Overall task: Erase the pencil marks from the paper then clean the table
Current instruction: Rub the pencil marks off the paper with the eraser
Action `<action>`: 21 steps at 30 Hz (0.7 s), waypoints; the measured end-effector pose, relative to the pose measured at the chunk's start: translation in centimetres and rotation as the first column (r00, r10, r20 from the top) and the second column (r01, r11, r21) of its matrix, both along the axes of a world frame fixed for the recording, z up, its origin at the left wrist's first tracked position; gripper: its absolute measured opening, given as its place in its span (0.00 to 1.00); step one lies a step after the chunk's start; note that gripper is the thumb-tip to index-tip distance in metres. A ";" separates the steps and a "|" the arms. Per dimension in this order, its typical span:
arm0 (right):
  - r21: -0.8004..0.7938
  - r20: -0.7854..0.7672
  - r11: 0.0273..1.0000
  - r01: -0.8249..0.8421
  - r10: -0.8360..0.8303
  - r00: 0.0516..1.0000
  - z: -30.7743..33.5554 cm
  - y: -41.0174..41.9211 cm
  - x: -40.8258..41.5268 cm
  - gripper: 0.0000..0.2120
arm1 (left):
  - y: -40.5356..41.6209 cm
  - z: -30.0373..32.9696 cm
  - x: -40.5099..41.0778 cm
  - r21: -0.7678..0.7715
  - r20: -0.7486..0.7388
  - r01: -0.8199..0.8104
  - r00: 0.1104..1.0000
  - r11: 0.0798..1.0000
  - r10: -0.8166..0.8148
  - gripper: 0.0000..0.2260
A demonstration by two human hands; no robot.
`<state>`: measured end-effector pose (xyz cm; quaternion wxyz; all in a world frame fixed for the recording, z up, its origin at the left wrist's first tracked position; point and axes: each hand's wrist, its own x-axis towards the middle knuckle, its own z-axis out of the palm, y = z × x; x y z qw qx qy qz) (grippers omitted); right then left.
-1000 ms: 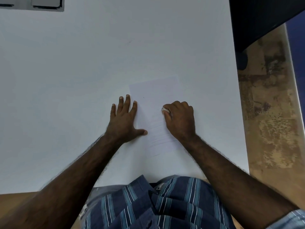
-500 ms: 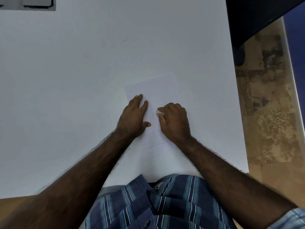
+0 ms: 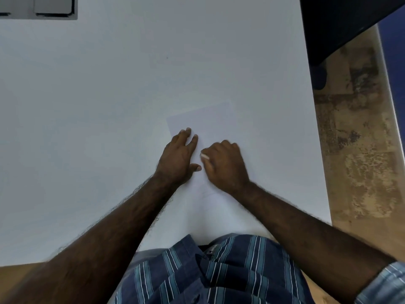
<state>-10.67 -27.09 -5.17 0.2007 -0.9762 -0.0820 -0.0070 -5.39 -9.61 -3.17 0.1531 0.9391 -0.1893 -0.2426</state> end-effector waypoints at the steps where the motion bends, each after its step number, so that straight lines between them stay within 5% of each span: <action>1: -0.019 -0.003 0.999 -0.048 0.048 0.999 -0.1 -0.1 -0.2 0.09 | 0.0 0.0 0.0 0.000 0.001 0.002 1.000 1.000 -0.002 0.45; 7: -0.032 0.026 0.919 0.394 -0.393 0.919 0.8 -2.8 2.6 0.06 | -0.1 0.1 0.1 0.016 -0.010 0.001 1.000 1.000 0.000 0.45; 13: -0.043 -0.010 0.998 -0.034 0.034 0.999 0.4 0.5 -0.5 0.09 | -0.1 0.0 0.0 0.015 -0.021 0.006 1.000 1.000 -0.006 0.44; 18: -0.021 0.018 0.942 0.336 -0.335 0.942 0.6 -2.4 2.3 0.05 | -0.2 0.0 0.1 0.025 -0.026 -0.004 1.000 1.000 0.004 0.45; 21: 0.014 0.011 0.980 0.200 -0.200 0.980 0.4 -1.0 1.6 0.06 | 0.0 -0.2 0.0 0.011 -0.014 0.002 1.000 1.000 -0.002 0.45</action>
